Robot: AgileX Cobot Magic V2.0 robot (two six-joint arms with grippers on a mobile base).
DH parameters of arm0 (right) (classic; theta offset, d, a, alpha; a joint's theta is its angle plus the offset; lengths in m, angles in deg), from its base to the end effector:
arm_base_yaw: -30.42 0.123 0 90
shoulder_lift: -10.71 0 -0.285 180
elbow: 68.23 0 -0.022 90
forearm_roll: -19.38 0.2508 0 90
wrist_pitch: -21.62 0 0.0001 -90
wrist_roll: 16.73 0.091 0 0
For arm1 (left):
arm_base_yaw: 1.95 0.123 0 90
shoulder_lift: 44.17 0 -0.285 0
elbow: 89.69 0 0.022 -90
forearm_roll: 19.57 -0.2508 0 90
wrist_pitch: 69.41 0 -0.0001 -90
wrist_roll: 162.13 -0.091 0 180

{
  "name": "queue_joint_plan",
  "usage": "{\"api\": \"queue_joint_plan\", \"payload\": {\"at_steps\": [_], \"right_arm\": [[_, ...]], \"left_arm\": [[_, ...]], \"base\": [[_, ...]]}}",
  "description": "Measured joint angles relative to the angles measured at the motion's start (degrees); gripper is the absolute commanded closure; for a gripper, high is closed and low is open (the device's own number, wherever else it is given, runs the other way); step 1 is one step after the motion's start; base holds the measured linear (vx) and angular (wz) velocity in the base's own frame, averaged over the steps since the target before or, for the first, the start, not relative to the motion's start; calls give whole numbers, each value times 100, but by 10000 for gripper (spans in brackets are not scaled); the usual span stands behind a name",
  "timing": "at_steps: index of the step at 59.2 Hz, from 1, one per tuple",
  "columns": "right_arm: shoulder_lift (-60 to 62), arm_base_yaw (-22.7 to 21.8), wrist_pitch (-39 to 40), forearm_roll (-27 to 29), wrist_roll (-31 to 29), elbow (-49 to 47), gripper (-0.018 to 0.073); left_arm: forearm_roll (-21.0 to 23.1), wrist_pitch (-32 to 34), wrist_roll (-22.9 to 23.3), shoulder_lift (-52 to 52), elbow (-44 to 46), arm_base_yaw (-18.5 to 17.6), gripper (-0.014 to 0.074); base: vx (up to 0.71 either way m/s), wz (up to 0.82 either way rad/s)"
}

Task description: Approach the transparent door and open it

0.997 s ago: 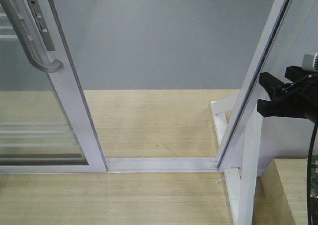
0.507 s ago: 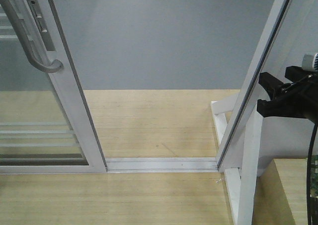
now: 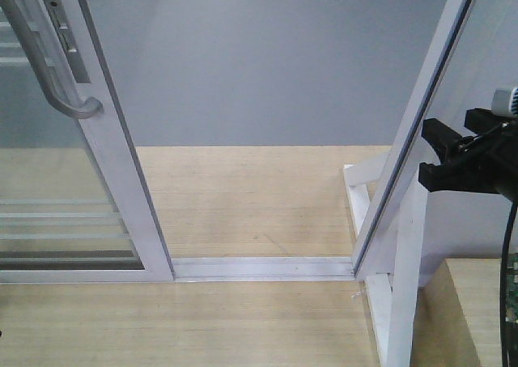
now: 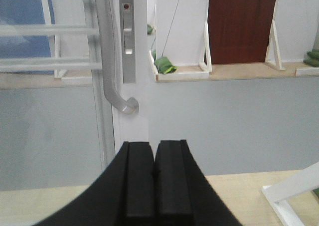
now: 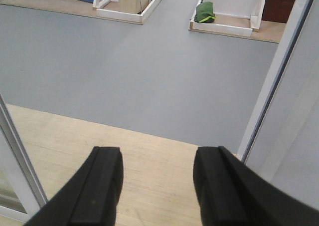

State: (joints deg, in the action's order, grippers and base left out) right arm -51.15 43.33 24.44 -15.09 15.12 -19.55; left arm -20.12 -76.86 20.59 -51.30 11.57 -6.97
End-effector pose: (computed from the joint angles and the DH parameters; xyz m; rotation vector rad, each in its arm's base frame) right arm 0.1891 0.0459 0.2784 -0.2739 1.8714 0.1493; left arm 0.0564 -0.0048 0.1930 0.0395 1.6291 -0.0955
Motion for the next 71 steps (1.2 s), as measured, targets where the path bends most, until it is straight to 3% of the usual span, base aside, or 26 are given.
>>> {"api": "queue_joint_plan", "payload": {"at_steps": [45,52,60,65,71], "right_arm": [[44,-5,-172,114,-87,6,175],[433,-13,-916,689,-785,6,246],[1188,-326,-1693,1623,-2298,6,414],[1717,-651,-1788,2020,-3134,131,561],[2543,-975,-1395,2311,-3593,622,571]], "left_arm": [[0,-42,37,0,0,0,602],[0,-42,37,0,0,0,602],[0,-42,37,0,0,0,602],[0,-42,37,0,0,0,602],[0,-42,37,0,0,0,602]], "base": [[0,0],[0,0],[0,0],[0,0],[0,0]]}}
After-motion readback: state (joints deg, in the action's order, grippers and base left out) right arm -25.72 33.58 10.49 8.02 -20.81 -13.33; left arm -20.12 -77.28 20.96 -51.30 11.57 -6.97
